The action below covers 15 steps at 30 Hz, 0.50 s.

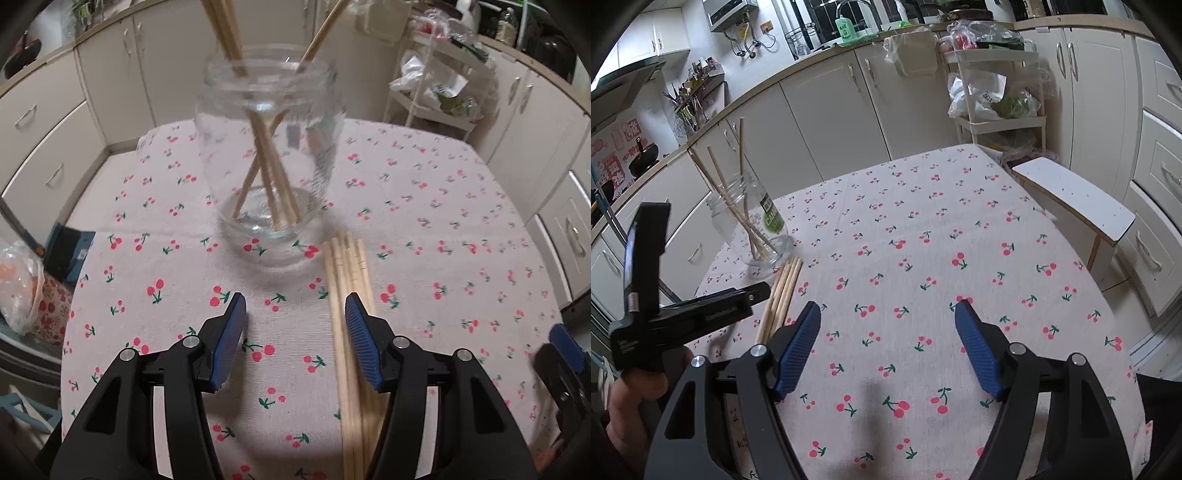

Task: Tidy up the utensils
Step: 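Grasp a wooden stick with the left gripper while the right gripper approaches the pile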

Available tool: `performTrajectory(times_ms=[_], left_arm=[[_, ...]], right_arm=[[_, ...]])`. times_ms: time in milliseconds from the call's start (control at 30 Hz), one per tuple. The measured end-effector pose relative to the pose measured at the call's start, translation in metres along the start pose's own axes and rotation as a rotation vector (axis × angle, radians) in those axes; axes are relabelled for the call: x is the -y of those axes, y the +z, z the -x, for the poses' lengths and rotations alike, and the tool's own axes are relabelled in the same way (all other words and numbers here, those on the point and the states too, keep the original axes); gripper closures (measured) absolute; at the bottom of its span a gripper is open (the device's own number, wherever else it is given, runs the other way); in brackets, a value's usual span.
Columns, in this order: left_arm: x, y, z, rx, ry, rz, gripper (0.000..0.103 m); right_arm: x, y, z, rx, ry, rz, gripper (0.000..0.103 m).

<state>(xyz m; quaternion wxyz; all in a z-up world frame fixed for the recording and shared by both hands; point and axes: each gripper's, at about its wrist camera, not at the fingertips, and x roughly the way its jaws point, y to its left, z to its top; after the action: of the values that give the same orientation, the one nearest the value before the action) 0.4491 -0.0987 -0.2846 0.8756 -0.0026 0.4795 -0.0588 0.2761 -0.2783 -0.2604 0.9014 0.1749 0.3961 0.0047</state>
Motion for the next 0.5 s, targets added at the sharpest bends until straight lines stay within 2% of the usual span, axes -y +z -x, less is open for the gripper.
performTrajectory(times_ms=[100,300,333,367,433,500], left_arm=[[-0.004,-0.002,-0.003,0.006,0.007,0.024,0.051],[0.006,0.004,-0.009,0.014,0.066,-0.022,0.054],[0.007,0.005,-0.009,0.015,0.064,-0.021,0.066],[0.008,0.007,-0.009,0.015,0.06,-0.024,0.087],[0.007,0.008,-0.008,-0.003,0.034,-0.029,0.097],[0.002,0.005,-0.005,-0.008,0.027,-0.02,0.098]], right_arm=[[0.002,-0.002,-0.002,-0.009,0.002,-0.01,0.029],[-0.003,-0.006,-0.006,-0.03,0.009,0.006,0.028],[-0.005,-0.006,-0.006,-0.029,0.01,0.014,0.028],[-0.007,-0.006,-0.006,-0.03,0.01,0.021,0.028],[-0.011,-0.007,-0.007,-0.037,0.01,0.04,0.028],[-0.015,-0.006,-0.01,-0.048,0.008,0.059,0.028]])
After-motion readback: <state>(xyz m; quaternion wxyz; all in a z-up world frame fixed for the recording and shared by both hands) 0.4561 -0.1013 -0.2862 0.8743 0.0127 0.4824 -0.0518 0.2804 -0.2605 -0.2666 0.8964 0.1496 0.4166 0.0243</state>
